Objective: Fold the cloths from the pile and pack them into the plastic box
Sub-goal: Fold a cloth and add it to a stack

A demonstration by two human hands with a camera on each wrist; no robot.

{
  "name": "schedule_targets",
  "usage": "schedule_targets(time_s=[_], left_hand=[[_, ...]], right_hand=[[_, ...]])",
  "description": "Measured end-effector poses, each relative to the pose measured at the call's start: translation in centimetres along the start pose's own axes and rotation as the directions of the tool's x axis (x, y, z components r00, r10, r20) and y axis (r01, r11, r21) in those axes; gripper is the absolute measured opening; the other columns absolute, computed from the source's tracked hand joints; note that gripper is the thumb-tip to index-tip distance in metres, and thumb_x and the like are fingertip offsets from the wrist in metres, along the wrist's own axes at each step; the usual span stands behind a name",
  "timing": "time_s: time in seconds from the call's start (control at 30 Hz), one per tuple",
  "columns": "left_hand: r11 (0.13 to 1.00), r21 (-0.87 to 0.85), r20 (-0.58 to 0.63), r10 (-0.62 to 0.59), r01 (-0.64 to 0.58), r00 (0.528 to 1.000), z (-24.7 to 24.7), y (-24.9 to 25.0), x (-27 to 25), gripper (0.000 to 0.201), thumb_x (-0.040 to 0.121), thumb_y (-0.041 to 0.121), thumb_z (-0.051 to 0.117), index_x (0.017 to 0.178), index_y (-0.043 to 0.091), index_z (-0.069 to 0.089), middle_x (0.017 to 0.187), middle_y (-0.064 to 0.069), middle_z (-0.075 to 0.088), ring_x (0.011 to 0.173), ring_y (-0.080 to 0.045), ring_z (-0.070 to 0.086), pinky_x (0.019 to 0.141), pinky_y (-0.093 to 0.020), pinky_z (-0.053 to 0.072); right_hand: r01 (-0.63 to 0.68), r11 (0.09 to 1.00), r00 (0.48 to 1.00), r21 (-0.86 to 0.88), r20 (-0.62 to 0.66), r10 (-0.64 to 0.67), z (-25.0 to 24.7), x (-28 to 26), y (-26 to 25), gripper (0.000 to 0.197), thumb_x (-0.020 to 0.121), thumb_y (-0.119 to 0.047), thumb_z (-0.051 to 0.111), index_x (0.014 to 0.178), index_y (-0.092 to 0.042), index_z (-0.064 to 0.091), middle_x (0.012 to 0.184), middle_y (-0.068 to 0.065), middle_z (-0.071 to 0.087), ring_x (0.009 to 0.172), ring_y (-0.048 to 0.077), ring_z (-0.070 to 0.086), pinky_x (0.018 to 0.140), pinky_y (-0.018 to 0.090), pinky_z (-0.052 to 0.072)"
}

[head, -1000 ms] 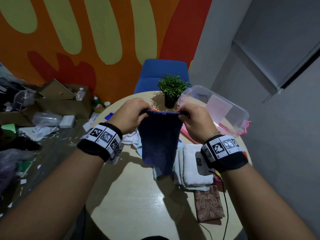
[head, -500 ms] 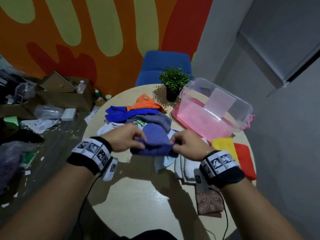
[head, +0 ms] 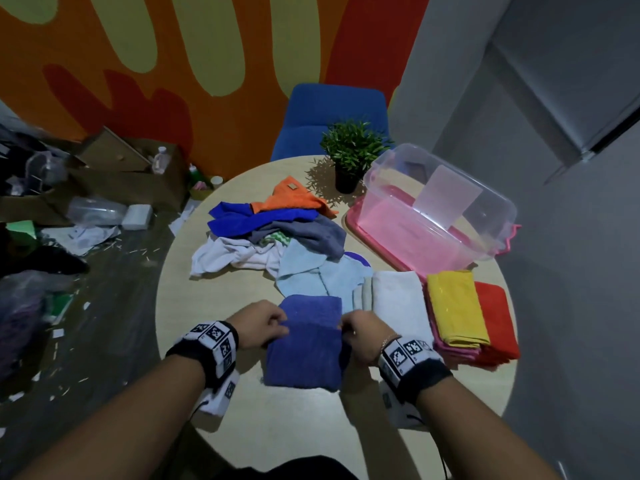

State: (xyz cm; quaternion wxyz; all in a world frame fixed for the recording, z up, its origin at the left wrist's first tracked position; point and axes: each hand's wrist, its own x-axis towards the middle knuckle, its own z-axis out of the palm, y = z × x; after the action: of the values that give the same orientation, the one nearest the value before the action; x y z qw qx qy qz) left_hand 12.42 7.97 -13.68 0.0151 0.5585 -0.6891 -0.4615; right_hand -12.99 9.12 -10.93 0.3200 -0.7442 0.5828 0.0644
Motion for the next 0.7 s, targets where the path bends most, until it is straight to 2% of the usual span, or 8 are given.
schedule_targets(time_s=[0.13,0.23,0.3,0.33,0.4,0.5,0.6,0.7], left_hand=[[1.000,0.012,-0.290,-0.018,0.023,0.957,-0.8,0.3,2.9,0.012,0.092,0.023,0.068,0.085,0.013,0.069,0.080,-0.007,0.068,0.074,-0.020,0.061,0.065,-0.027,0.041],[0.998,-0.020,-0.412,-0.063,0.060,0.909,-0.4,-0.1,4.4,0.020,0.090,0.022,0.071,0.107,0.019,0.062,0.097,-0.003,0.064,0.089,-0.022,0.059,0.079,-0.030,0.045],[0.998,0.012,-0.522,-0.041,0.055,0.852,0.2,-0.4,4.5,0.023,0.085,0.021,0.074,0.104,0.022,0.061,0.100,0.002,0.060,0.092,-0.018,0.055,0.085,-0.032,0.049],[0.999,0.044,-0.518,-0.005,0.032,0.855,0.7,-0.3,4.4,0.017,0.084,0.021,0.075,0.096,0.023,0.063,0.096,0.004,0.061,0.089,-0.016,0.056,0.084,-0.032,0.050],[0.995,0.095,-0.310,0.051,-0.023,0.949,2.2,0.0,4.1,0.013,0.079,0.025,0.078,0.084,0.027,0.065,0.088,0.007,0.065,0.081,-0.013,0.060,0.080,-0.031,0.053],[0.949,0.309,0.082,0.045,-0.068,0.996,4.8,0.0,3.3,0.039,0.067,0.037,0.079,0.102,0.030,0.066,0.105,0.010,0.059,0.095,-0.013,0.052,0.083,-0.031,0.050],[0.833,0.537,0.088,0.105,-0.136,0.991,6.4,-0.4,3.4,0.042,0.075,0.026,0.073,0.114,0.026,0.060,0.116,0.005,0.050,0.106,-0.019,0.046,0.085,-0.033,0.047],[0.838,0.532,0.035,0.122,-0.122,0.992,6.2,0.3,3.5,0.020,0.082,0.021,0.062,0.102,0.025,0.064,0.108,0.005,0.055,0.105,-0.021,0.051,0.084,-0.033,0.048]], right_hand=[[-0.066,0.994,0.976,0.088,-0.201,0.083,-2.3,2.7,-0.4,0.026,0.091,-0.003,0.051,0.106,-0.013,0.070,0.108,0.008,0.070,0.105,0.026,0.063,0.089,0.029,0.047],[-0.087,0.979,0.946,0.183,-0.293,0.138,-2.8,4.2,-0.3,0.038,0.092,-0.004,0.056,0.129,-0.016,0.058,0.124,0.006,0.064,0.116,0.025,0.059,0.098,0.031,0.046],[-0.079,0.981,0.946,0.180,-0.295,0.130,-2.1,4.5,-0.1,0.037,0.094,-0.009,0.059,0.130,-0.016,0.057,0.126,0.006,0.062,0.117,0.024,0.058,0.100,0.031,0.045],[-0.073,0.985,0.953,0.158,-0.280,0.115,-1.5,4.4,0.0,0.030,0.094,-0.011,0.059,0.124,-0.014,0.060,0.121,0.006,0.064,0.113,0.024,0.060,0.098,0.031,0.046],[-0.034,0.996,0.975,0.083,-0.215,0.051,0.3,3.9,0.3,0.018,0.093,-0.015,0.059,0.110,-0.011,0.066,0.109,0.009,0.069,0.104,0.027,0.063,0.092,0.033,0.049],[0.023,0.998,0.999,0.066,-0.039,-0.021,2.9,3.0,0.4,0.022,0.089,-0.019,0.066,0.109,-0.010,0.070,0.111,0.007,0.071,0.106,0.026,0.064,0.093,0.031,0.048],[0.056,0.998,0.995,-0.030,0.086,-0.053,4.8,2.6,0.3,0.037,0.084,-0.024,0.072,0.117,-0.009,0.067,0.119,0.012,0.062,0.109,0.029,0.059,0.095,0.034,0.047],[0.028,0.997,0.995,-0.072,0.101,-0.021,5.8,2.3,0.4,0.061,0.079,-0.031,0.078,0.131,-0.012,0.054,0.128,0.009,0.046,0.114,0.029,0.052,0.099,0.039,0.045]])
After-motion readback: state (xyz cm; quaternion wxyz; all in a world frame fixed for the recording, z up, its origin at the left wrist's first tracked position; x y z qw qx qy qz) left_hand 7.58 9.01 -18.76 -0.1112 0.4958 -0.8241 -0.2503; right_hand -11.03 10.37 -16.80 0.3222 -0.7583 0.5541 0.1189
